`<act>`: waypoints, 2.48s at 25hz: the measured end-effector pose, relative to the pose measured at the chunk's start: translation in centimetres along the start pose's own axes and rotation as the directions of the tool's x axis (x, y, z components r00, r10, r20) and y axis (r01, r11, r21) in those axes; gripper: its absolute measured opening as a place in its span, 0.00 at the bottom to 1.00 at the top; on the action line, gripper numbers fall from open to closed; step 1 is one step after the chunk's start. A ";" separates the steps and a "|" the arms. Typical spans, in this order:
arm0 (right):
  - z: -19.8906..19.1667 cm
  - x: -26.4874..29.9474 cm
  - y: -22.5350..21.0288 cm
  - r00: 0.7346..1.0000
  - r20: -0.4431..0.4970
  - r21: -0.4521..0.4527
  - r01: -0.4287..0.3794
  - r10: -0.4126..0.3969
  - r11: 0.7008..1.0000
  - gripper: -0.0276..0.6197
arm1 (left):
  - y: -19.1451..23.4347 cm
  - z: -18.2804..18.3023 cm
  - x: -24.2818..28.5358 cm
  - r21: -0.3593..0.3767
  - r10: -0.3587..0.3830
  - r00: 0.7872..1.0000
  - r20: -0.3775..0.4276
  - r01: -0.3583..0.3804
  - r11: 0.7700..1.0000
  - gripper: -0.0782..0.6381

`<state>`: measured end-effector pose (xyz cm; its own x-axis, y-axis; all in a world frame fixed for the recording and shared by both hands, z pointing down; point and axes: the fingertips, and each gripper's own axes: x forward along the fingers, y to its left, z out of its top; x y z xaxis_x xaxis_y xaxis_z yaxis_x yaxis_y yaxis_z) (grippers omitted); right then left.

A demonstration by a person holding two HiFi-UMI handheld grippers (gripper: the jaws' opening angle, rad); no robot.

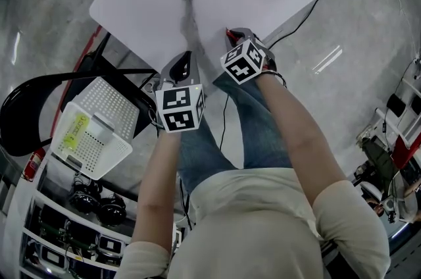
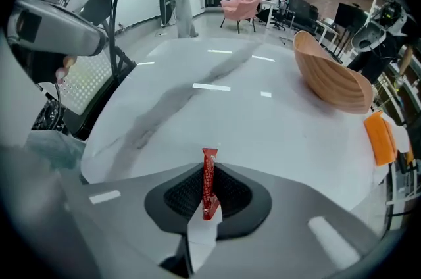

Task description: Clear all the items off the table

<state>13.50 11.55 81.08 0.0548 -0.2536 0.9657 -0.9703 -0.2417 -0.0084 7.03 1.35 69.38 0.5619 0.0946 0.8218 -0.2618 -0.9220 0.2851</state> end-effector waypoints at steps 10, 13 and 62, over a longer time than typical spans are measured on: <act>-0.2 -1.4 2.0 1.000 -0.018 -0.035 -0.023 0.023 0.999 0.09 | 0.3 0.0 -1.7 -0.016 0.018 1.000 0.023 -0.017 1.000 0.12; 0.1 -2.0 2.3 1.000 -0.016 -0.051 -0.020 0.020 0.998 0.09 | 0.5 0.2 -2.6 -0.029 0.028 0.999 0.038 -0.027 0.999 0.12; 15.1 -20.7 11.9 0.978 0.178 -0.334 -0.048 0.113 0.941 0.09 | 5.9 1.3 -21.9 -0.290 0.284 0.942 0.177 -0.226 0.930 0.12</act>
<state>4.41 -0.18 57.08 -0.0142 -0.4419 0.8969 -0.9947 0.0974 0.0322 -5.77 -6.62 52.36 0.5941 -0.2391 0.7681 -0.5980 -0.7699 0.2228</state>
